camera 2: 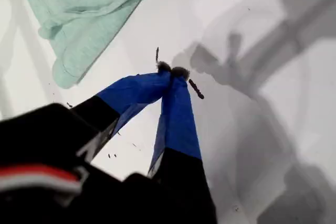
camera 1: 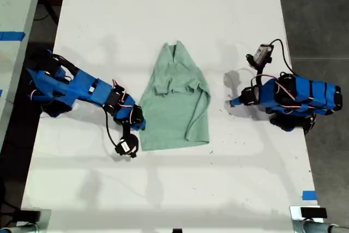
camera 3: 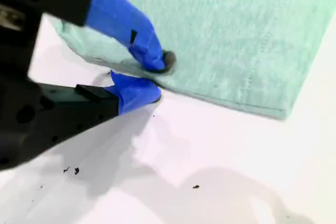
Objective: Fold t shirt
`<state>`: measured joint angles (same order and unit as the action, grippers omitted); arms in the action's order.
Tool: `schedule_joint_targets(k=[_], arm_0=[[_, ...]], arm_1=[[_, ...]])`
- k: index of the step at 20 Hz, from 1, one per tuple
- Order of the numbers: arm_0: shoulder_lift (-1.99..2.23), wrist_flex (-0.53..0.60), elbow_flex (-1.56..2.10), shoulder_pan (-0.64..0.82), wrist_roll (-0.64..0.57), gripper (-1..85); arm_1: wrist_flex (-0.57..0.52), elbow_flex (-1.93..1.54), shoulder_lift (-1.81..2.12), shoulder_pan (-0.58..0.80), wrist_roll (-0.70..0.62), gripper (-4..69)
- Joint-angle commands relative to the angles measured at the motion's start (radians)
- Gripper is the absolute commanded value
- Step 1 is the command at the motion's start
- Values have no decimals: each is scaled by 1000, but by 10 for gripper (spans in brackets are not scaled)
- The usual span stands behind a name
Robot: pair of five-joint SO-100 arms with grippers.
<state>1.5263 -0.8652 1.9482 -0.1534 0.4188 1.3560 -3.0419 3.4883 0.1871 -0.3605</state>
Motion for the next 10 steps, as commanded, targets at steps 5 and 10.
schedule_joint_targets(k=[5,10], arm_0=[[146,-52,-37,8,21,-1],[284,-69,-81,52,-43,-1]], arm_1=[[5,-55,11,2,-12,-10],[5,-55,11,5,-14,-10]])
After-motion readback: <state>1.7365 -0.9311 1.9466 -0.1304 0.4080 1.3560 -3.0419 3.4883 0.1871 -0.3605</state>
